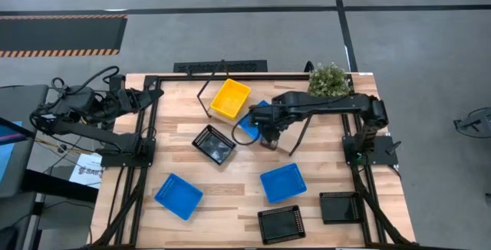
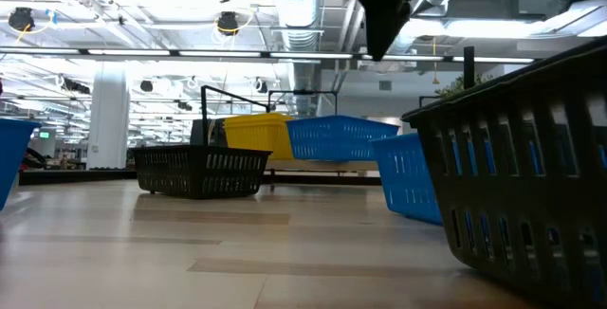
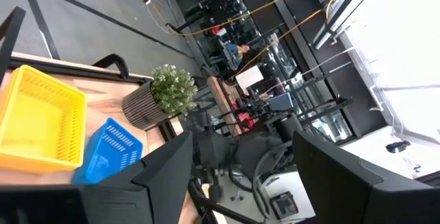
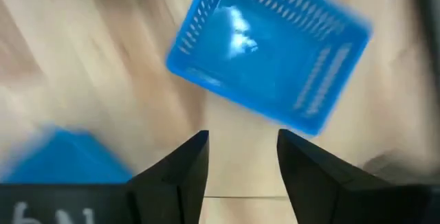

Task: Stack baskets on shelf by color
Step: Put the top right blue bin on the shelf

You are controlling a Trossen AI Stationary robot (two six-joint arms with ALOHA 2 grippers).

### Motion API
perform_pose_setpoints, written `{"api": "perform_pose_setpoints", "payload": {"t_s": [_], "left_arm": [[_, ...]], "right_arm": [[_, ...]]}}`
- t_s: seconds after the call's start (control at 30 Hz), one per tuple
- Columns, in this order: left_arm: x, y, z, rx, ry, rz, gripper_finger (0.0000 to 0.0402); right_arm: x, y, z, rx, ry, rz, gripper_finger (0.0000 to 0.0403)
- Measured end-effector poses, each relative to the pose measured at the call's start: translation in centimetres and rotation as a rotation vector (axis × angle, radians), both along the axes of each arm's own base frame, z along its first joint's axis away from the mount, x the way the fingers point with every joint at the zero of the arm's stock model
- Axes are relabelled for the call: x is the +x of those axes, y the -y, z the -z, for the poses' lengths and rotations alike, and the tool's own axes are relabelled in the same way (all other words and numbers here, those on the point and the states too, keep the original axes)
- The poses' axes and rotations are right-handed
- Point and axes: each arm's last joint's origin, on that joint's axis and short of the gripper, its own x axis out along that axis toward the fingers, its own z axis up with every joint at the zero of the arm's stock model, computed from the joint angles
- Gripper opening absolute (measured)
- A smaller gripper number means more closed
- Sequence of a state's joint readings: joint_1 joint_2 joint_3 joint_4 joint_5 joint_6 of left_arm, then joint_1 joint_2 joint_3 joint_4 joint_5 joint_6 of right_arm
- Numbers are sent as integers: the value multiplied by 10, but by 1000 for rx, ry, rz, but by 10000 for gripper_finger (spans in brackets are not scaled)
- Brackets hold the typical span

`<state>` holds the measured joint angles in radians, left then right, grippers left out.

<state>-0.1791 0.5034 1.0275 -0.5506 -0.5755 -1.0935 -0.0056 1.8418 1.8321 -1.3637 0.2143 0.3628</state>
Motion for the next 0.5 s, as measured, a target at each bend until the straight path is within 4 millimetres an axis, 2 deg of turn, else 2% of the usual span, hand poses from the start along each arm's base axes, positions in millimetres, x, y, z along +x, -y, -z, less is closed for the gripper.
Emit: {"api": "perform_pose_setpoints", "payload": {"t_s": [0.13, 0.37, 0.5], "left_arm": [[0, 0, 0, 8, -3, 3, 238], [0, 0, 0, 0, 0, 11, 238], [0, 1, 0, -2, 0, 22, 238]], "right_arm": [[7, -9, 9, 95, 44, 218, 180], [27, -17, 58, 99, -117, 335, 162], [29, -15, 70, 88, -148, 353, 157]]}}
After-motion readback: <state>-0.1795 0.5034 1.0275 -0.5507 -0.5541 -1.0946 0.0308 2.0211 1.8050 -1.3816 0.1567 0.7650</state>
